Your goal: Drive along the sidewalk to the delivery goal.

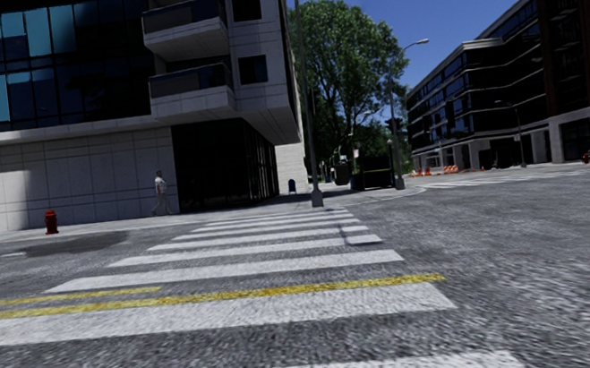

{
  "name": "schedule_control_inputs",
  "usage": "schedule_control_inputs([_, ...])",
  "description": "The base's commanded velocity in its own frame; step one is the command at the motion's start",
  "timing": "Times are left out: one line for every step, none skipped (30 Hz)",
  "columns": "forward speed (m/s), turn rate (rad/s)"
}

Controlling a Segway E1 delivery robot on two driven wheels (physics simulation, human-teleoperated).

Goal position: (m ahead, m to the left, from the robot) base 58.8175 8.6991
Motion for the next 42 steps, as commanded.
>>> schedule_control_inputs([1.99,0.02])
schedule_control_inputs([1.99,0.01])
schedule_control_inputs([1.99,0.00])
schedule_control_inputs([1.99,0.00])
schedule_control_inputs([1.99,0.00])
schedule_control_inputs([1.99,0.00])
schedule_control_inputs([1.99,0.00])
schedule_control_inputs([1.99,0.00])
schedule_control_inputs([1.99,0.00])
schedule_control_inputs([1.99,0.17])
schedule_control_inputs([1.99,0.17])
schedule_control_inputs([1.99,0.42])
schedule_control_inputs([1.99,0.50])
schedule_control_inputs([1.99,0.53])
schedule_control_inputs([1.99,0.53])
schedule_control_inputs([1.99,0.53])
schedule_control_inputs([1.99,0.53])
schedule_control_inputs([1.99,0.46])
schedule_control_inputs([1.99,0.33])
schedule_control_inputs([1.99,0.33])
schedule_control_inputs([1.99,0.12])
schedule_control_inputs([1.99,0.00])
schedule_control_inputs([1.99,0.00])
schedule_control_inputs([1.99,0.00])
schedule_control_inputs([1.99,0.00])
schedule_control_inputs([1.99,0.00])
schedule_control_inputs([1.99,0.00])
schedule_control_inputs([1.99,0.00])
schedule_control_inputs([1.99,0.00])
schedule_control_inputs([1.99,0.00])
schedule_control_inputs([1.99,0.00])
schedule_control_inputs([1.99,0.00])
schedule_control_inputs([1.99,0.00])
schedule_control_inputs([1.99,0.00])
schedule_control_inputs([1.99,0.00])
schedule_control_inputs([1.99,0.00])
schedule_control_inputs([1.99,0.00])
schedule_control_inputs([1.99,0.00])
schedule_control_inputs([1.99,0.00])
schedule_control_inputs([1.99,0.00])
schedule_control_inputs([1.99,0.00])
schedule_control_inputs([1.99,0.00])
